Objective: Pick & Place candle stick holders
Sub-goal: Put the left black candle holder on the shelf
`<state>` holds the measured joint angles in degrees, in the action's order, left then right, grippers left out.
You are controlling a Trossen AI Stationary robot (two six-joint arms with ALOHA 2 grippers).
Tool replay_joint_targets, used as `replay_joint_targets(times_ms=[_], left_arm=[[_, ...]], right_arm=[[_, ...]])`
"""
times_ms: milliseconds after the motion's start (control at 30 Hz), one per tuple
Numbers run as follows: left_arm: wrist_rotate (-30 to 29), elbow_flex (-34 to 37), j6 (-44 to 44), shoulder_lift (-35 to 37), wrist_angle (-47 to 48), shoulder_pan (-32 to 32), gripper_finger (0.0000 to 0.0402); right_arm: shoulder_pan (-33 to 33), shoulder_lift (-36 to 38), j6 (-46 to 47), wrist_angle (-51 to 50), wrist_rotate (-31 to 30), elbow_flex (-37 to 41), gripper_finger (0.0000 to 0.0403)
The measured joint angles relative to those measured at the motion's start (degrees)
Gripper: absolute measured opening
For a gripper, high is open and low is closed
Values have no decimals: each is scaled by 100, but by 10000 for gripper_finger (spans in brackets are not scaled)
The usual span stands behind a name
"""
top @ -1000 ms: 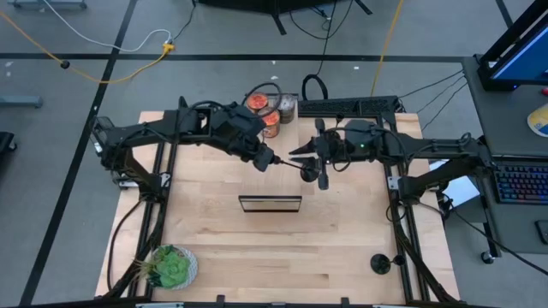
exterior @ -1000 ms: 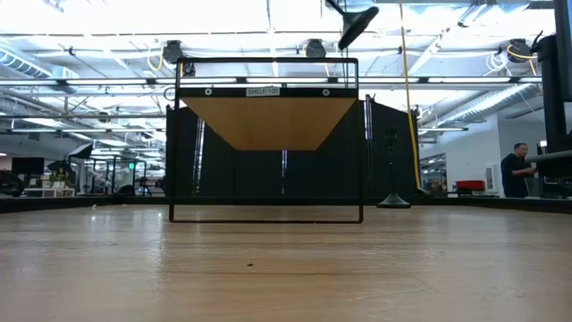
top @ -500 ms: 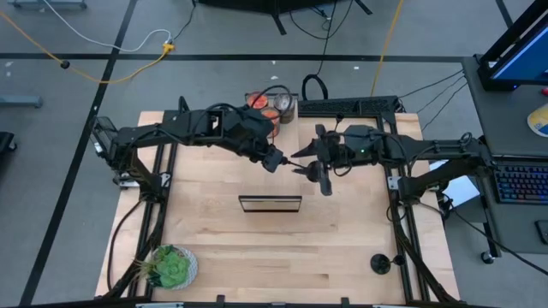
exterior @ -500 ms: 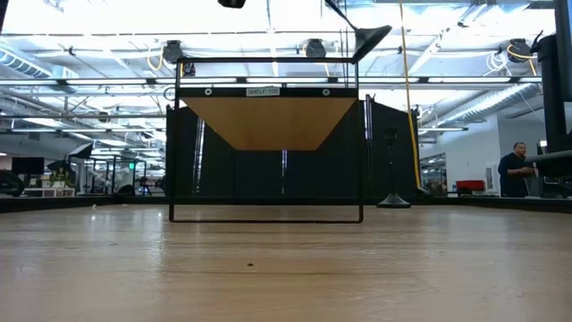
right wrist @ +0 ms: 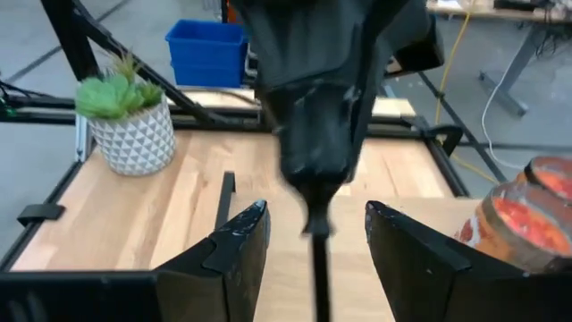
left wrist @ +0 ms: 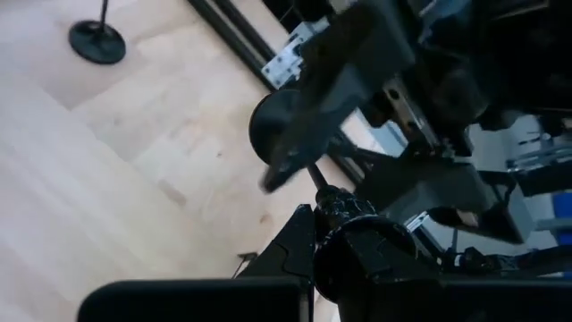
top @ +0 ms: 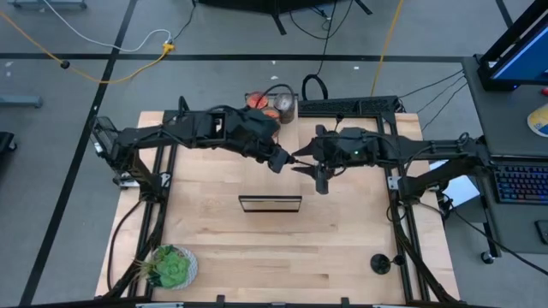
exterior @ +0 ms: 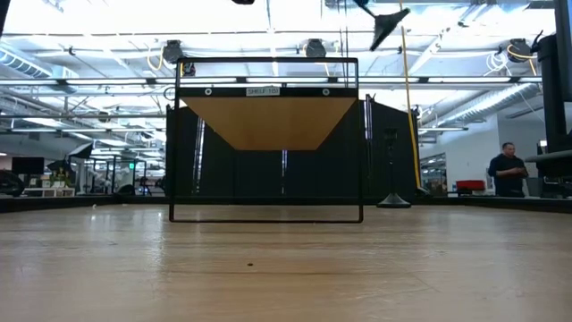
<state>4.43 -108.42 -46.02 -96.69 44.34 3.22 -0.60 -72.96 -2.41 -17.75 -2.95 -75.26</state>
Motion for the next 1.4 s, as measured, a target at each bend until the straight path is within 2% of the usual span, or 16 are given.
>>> replay_joint_targets(times_ms=[200,700,1400], left_arm=[[10,0,-15,-165,-27,-83,14],[32,-2,-63,-309,-74,-129,14],[95,-7,49,-290,8,-129,14]], right_arm=[[0,-205,34,-78,12,2,183],[-2,-180,406,-135,23,4,178],[-2,-187,466,-192,49,13,23]])
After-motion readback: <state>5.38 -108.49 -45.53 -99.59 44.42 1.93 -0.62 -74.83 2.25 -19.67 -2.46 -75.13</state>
